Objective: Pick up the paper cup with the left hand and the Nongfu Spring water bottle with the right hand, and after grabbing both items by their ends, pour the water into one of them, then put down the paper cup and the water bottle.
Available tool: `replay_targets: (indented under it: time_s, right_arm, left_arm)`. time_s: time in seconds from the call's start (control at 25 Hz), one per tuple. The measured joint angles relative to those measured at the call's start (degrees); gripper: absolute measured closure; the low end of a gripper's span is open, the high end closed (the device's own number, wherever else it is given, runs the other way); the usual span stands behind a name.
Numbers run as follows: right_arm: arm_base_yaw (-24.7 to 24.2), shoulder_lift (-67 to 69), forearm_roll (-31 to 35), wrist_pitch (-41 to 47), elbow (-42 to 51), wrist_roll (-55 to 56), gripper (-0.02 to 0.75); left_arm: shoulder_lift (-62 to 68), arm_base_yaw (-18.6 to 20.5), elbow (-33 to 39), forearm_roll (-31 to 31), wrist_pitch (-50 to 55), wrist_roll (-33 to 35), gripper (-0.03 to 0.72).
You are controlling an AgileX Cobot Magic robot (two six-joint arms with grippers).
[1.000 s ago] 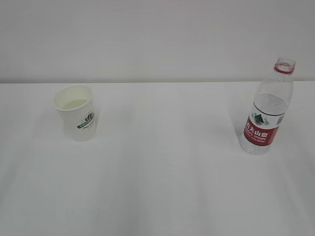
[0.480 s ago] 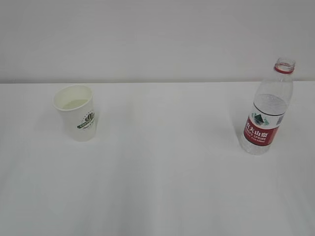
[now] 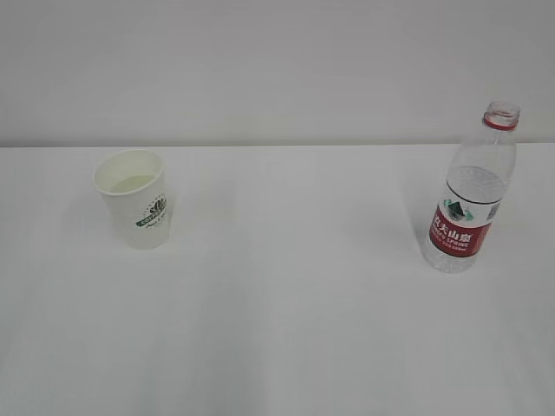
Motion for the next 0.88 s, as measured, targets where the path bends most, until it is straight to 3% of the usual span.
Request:
replay_targets:
  time_s: [0.4,0.88]
  right_arm:
    - [0.00,0.00,4.99,11.19,-0.49,-5.79,0.183]
    - [0.00,-0.62,5.47,20.63,-0.49,-8.03,0.183]
  left_arm:
    - [-4.40,0.00,-0.16,-0.43,7.27,1.99,0.207]
    - [-5.98,0.00,-0.25,-0.54,12.48,2.08,0.214]
